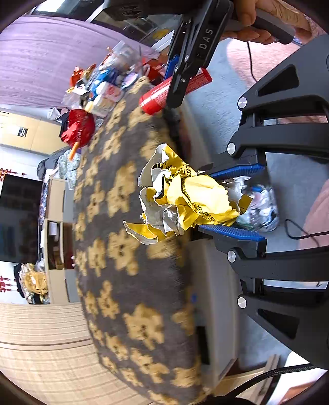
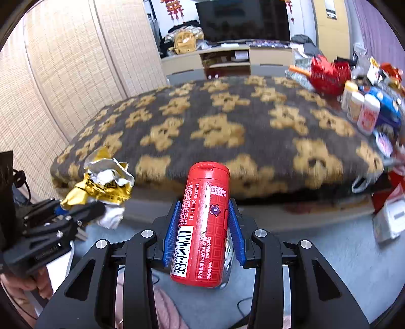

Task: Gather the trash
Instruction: 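Carry the gold foil wrapper and red can over the bin with both tools, then open both tools over the bin to drop the foil wrapper and red can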

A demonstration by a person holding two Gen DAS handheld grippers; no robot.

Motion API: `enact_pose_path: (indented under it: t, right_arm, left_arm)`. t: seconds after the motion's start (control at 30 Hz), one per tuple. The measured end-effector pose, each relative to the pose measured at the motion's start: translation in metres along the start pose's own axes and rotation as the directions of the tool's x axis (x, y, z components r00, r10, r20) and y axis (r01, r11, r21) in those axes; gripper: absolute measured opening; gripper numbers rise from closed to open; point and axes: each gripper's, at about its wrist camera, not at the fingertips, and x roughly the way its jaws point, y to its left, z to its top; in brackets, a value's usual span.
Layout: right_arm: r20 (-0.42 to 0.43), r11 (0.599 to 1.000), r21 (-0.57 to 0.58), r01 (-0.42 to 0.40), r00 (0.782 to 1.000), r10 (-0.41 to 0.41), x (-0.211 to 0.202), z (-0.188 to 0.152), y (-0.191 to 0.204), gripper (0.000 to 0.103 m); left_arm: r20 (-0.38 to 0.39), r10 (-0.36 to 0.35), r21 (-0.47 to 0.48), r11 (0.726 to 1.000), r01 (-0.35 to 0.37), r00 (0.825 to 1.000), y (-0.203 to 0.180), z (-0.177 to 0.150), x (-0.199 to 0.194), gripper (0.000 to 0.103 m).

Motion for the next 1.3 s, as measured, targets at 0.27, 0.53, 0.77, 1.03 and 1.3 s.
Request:
enact_pose_path:
  t: [0.27,0.53,0.77,1.03,1.3]
  right_arm:
    - [-0.065,0.999,0.035,0.008,0.998,-0.006,0.034,-0.049,-0.008,0.039]
    - [-0.14,0.994,0.106,-0.018,0.99,0.032,0.082,-0.072,-0.02,0.039]
    - [-0.17,0.992,0.12,-0.025,0.984,0.045,0.118,-0.07,-0.021,0.039]
    - [-0.215,0.99,0.137,-0.024,0.975,0.053,0.147,-0.059,-0.023,0.041]
    - [-0.183,0.987,0.161,0.004,0.983,0.026,0.138,-0.045,-0.028,0.064]
  left_arm:
    - [-0.073,-0.017,-0.031,0.999,0.015,0.997,0.001,-0.052,0.034,0.033]
    - [-0.158,-0.03,-0.065,0.998,0.02,0.987,0.013,-0.081,0.092,0.034]
    - [-0.217,-0.033,-0.067,0.998,0.019,0.976,0.018,-0.088,0.13,0.036]
    - [-0.242,-0.023,-0.06,0.998,0.008,0.97,0.022,-0.078,0.152,0.049]
    - [-0.211,-0.002,-0.065,0.998,-0.012,0.977,0.031,-0.064,0.137,0.075]
